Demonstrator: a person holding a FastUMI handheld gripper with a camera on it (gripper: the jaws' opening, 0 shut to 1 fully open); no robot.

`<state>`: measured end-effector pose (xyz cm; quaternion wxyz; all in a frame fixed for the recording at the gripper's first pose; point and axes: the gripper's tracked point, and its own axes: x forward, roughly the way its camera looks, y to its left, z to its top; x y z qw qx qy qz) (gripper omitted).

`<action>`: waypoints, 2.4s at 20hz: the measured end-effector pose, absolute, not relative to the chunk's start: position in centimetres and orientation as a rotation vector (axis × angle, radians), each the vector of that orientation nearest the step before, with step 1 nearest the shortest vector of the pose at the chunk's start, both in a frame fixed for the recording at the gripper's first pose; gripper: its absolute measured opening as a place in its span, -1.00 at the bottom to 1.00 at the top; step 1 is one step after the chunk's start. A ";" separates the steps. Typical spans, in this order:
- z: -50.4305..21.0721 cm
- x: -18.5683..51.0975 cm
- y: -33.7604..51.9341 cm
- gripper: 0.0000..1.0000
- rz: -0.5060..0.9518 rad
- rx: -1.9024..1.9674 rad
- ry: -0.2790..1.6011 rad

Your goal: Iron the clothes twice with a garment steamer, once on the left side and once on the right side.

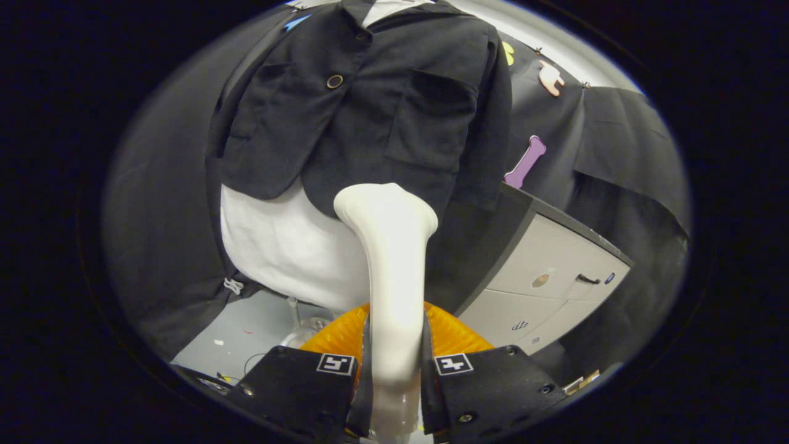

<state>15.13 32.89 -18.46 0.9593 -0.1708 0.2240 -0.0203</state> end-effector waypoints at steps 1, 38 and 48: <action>-18.5 15.1 32.7 -0.32 -0.037 -0.349 0.452; 31.0 22.6 56.6 -0.32 0.158 -0.126 -0.609; 30.4 26.2 60.5 -0.32 0.116 -0.237 -0.572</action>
